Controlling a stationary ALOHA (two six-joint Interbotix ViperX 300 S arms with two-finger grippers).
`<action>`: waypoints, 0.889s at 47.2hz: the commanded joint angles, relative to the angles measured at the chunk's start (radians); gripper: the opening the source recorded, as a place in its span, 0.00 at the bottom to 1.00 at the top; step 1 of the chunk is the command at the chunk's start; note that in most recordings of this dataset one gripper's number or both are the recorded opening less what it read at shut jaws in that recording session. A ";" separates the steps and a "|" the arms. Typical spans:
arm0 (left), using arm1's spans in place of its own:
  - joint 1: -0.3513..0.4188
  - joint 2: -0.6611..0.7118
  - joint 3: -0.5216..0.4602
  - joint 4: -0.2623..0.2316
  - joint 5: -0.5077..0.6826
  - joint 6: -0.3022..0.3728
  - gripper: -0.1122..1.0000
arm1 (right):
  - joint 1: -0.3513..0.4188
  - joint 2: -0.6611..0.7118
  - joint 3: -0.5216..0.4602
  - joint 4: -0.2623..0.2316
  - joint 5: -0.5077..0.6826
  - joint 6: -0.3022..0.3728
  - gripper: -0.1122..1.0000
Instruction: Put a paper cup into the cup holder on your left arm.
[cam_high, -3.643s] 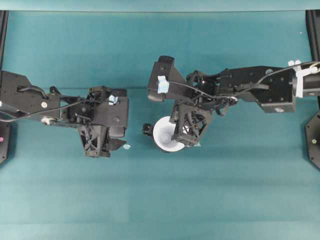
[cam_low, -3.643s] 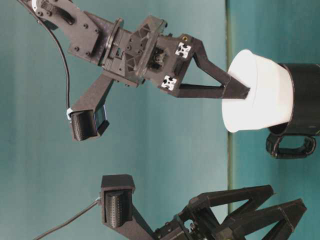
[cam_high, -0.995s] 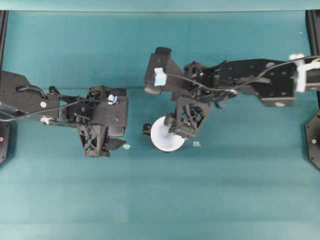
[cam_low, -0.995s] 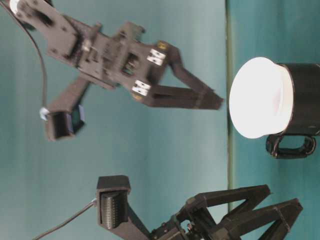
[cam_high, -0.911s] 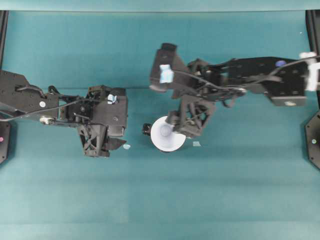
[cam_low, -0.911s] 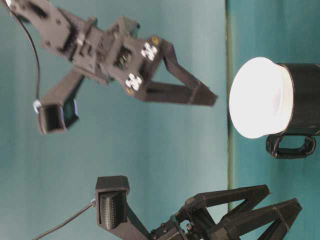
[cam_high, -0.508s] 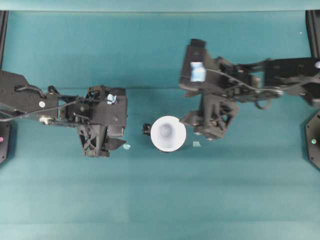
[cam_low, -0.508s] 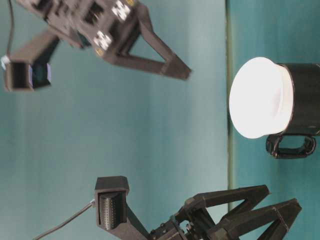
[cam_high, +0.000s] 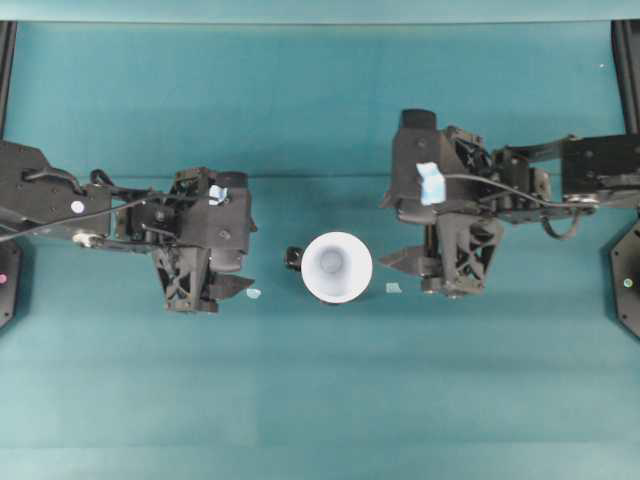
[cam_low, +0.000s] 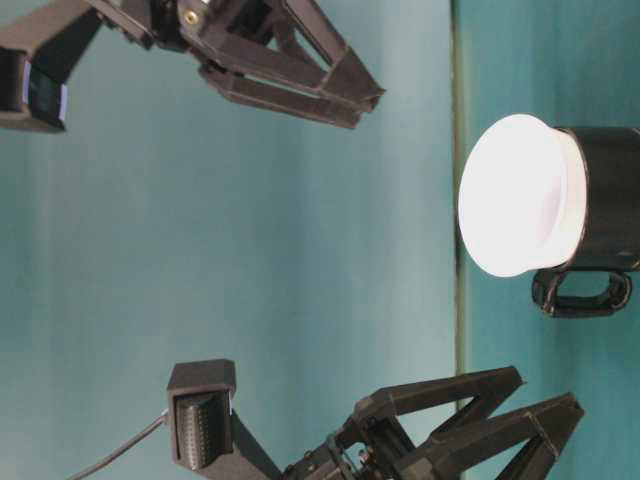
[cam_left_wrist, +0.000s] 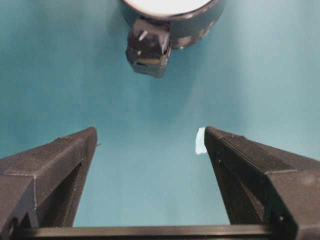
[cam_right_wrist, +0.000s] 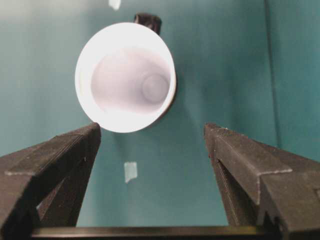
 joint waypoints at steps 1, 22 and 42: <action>-0.002 -0.021 -0.005 0.002 -0.009 -0.002 0.94 | 0.003 -0.034 -0.002 -0.002 -0.017 -0.012 0.90; -0.002 -0.046 0.025 0.002 -0.074 -0.002 0.94 | 0.008 -0.098 0.071 -0.002 -0.034 -0.012 0.90; -0.003 -0.046 0.026 0.002 -0.072 -0.002 0.94 | 0.008 -0.135 0.107 -0.002 -0.040 -0.012 0.90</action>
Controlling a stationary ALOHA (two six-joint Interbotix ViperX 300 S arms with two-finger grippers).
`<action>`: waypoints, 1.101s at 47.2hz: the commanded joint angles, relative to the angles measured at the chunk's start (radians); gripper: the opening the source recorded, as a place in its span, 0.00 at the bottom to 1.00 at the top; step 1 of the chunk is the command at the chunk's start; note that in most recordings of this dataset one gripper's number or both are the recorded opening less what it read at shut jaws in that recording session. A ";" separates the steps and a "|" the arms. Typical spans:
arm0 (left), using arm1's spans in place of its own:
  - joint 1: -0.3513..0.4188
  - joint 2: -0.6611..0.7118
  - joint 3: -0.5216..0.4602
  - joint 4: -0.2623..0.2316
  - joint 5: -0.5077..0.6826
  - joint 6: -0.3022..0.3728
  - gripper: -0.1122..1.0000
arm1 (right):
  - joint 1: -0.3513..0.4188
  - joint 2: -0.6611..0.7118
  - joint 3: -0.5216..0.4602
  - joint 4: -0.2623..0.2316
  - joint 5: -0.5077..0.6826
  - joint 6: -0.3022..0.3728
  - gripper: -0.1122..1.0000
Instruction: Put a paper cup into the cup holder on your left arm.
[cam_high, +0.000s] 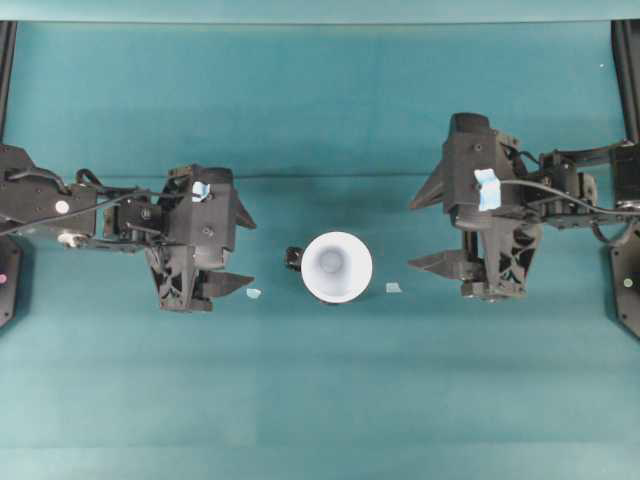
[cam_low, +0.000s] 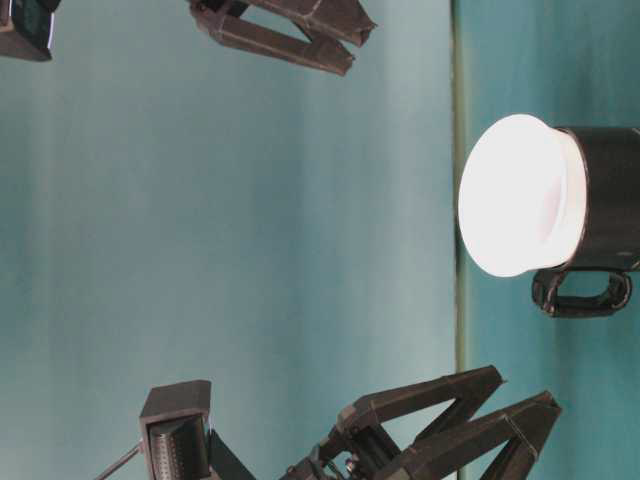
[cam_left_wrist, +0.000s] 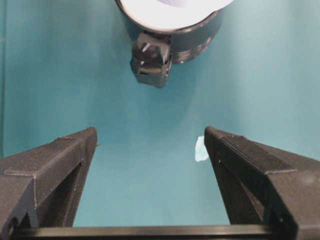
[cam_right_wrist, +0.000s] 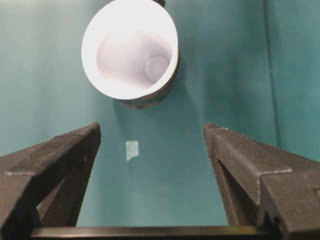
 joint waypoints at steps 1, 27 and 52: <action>-0.003 -0.011 -0.008 0.003 -0.008 -0.002 0.94 | 0.002 -0.017 -0.009 -0.002 -0.009 -0.009 0.90; -0.003 -0.011 -0.008 0.003 -0.005 -0.002 0.94 | 0.003 -0.017 -0.009 -0.002 -0.021 -0.009 0.90; -0.006 -0.018 0.009 0.003 -0.003 -0.002 0.94 | 0.003 -0.018 0.009 -0.002 -0.014 -0.002 0.90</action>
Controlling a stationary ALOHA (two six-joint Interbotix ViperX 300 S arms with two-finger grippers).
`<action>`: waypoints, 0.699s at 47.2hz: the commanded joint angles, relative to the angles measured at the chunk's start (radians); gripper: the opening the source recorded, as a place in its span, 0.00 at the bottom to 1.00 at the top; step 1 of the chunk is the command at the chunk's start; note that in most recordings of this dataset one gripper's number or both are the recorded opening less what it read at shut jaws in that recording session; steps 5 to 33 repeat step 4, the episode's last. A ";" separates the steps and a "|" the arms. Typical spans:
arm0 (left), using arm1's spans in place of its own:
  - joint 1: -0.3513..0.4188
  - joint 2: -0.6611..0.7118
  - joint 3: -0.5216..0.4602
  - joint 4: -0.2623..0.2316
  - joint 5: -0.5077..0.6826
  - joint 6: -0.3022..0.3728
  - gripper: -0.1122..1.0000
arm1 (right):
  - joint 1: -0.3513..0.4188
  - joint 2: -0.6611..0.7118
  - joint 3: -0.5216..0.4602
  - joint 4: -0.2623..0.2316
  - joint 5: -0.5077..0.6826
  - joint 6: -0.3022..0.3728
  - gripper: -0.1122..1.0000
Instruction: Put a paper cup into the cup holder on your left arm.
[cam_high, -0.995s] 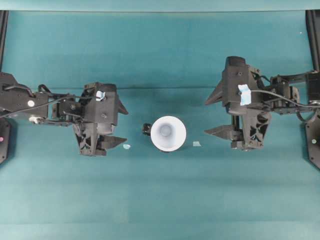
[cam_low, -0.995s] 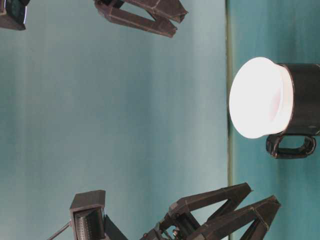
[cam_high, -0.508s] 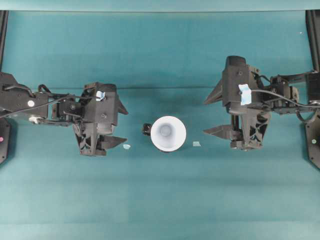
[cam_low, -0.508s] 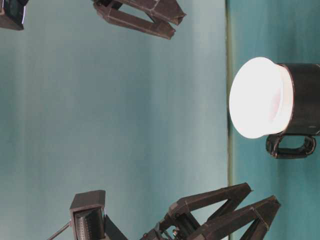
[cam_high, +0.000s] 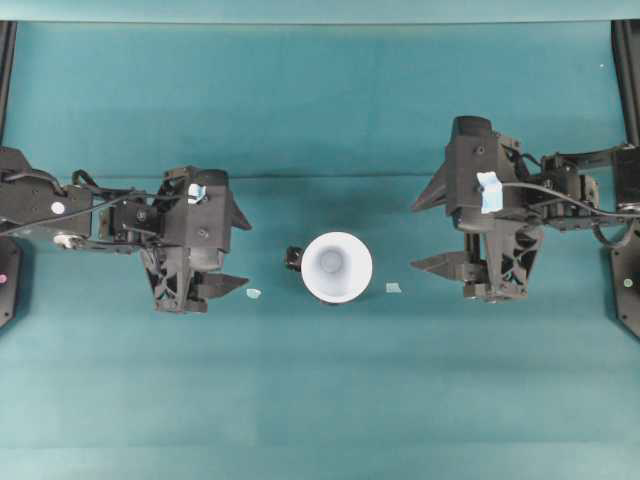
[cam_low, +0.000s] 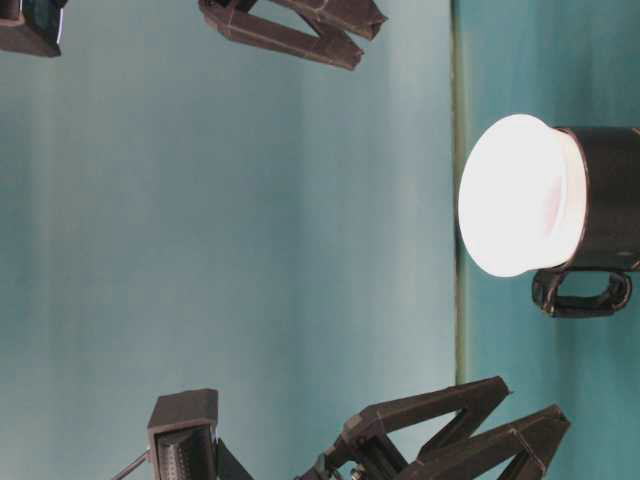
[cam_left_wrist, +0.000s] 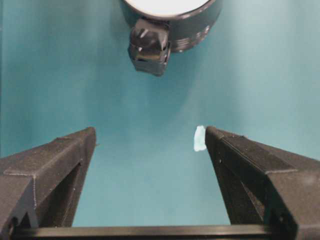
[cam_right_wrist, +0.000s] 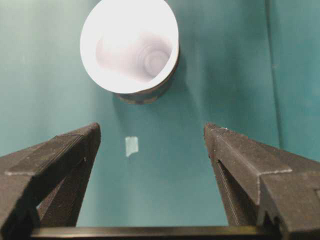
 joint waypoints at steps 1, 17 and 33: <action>-0.006 -0.011 -0.009 0.003 -0.003 0.002 0.94 | 0.003 -0.017 -0.008 -0.002 -0.003 0.000 0.90; -0.008 -0.008 -0.011 0.003 -0.005 0.002 0.94 | 0.003 -0.017 -0.008 -0.002 -0.003 -0.002 0.90; -0.008 -0.008 -0.011 0.003 -0.005 0.002 0.94 | 0.003 -0.017 -0.008 -0.002 -0.003 -0.002 0.90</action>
